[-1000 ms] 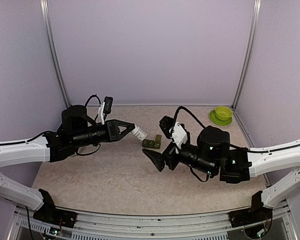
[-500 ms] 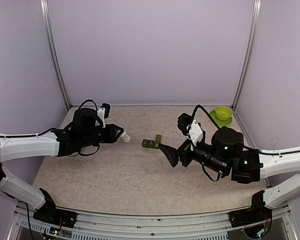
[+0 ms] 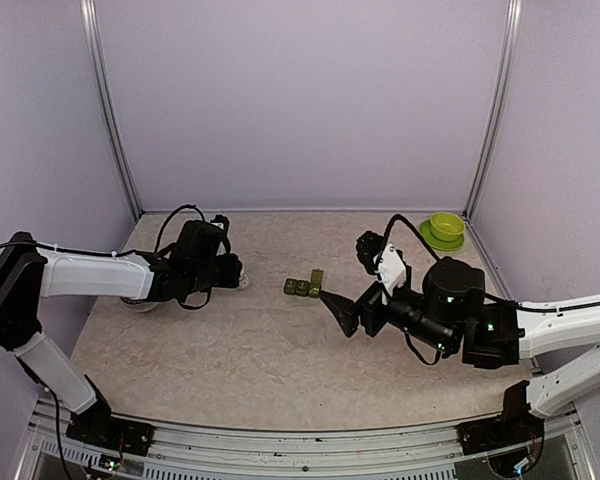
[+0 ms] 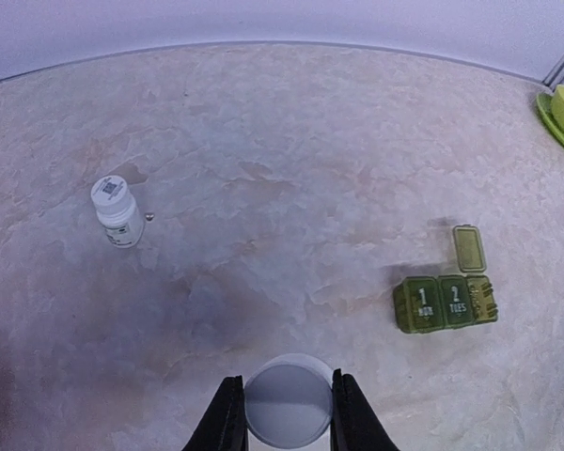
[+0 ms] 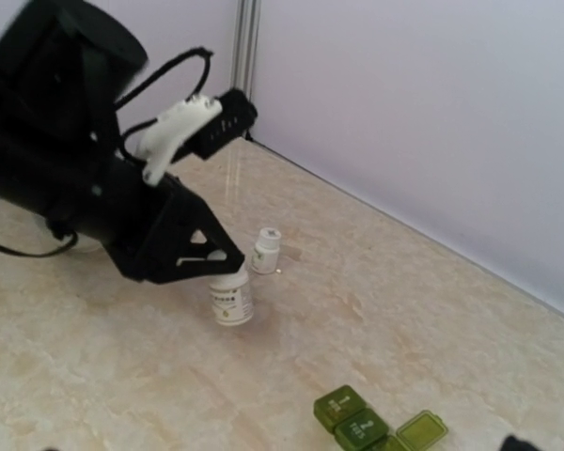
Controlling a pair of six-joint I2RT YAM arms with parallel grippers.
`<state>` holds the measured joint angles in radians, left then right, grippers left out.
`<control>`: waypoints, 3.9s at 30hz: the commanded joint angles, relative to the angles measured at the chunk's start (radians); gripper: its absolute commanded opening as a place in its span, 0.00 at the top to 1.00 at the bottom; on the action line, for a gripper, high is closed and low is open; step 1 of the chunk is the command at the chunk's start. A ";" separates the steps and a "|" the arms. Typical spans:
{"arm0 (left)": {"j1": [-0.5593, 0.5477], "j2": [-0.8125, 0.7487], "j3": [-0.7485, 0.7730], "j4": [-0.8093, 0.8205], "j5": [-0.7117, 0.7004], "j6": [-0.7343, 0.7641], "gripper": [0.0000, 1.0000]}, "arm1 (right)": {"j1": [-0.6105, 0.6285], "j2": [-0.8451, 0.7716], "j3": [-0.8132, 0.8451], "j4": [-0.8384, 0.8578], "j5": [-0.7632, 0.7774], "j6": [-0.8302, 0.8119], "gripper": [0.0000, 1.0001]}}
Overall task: Sort the pills into containers
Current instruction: Place the pill bottle at the center of the board, then hold the pill container at the center of the board.
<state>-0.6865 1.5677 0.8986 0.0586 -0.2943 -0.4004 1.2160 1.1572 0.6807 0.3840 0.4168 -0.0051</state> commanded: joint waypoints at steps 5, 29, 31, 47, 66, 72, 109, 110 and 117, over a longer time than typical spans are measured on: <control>0.057 0.092 0.063 -0.026 -0.129 0.028 0.85 | -0.015 -0.007 -0.017 -0.005 0.007 0.022 0.00; 0.154 0.280 0.144 0.003 -0.278 0.097 0.86 | -0.027 0.015 -0.024 -0.004 -0.010 0.050 0.00; 0.158 0.296 0.146 0.012 -0.275 0.098 0.86 | -0.029 0.018 -0.024 -0.001 -0.012 0.050 0.00; 0.159 0.302 0.154 0.010 -0.289 0.090 0.55 | -0.052 0.053 -0.014 -0.003 -0.044 0.060 0.00; 0.069 0.130 0.136 0.006 -0.147 0.078 0.01 | -0.338 0.200 0.119 -0.119 -0.390 0.278 0.00; 0.027 0.151 0.129 0.072 0.041 0.064 0.01 | -0.447 0.307 0.161 -0.105 -0.534 0.363 0.00; 0.015 0.539 0.221 0.376 0.479 -0.098 0.21 | -0.651 0.811 0.404 0.060 -0.845 0.546 0.06; 0.011 0.541 0.218 0.380 0.473 -0.100 0.22 | -0.652 0.819 0.406 0.067 -0.846 0.553 0.06; -0.002 0.575 0.220 0.384 0.450 -0.114 0.27 | -0.659 0.887 0.421 0.110 -0.863 0.574 0.07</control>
<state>-0.6804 2.1056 1.1183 0.4194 0.1764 -0.4976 0.5720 2.0010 1.0718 0.4435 -0.4263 0.5484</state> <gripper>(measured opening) 0.745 0.932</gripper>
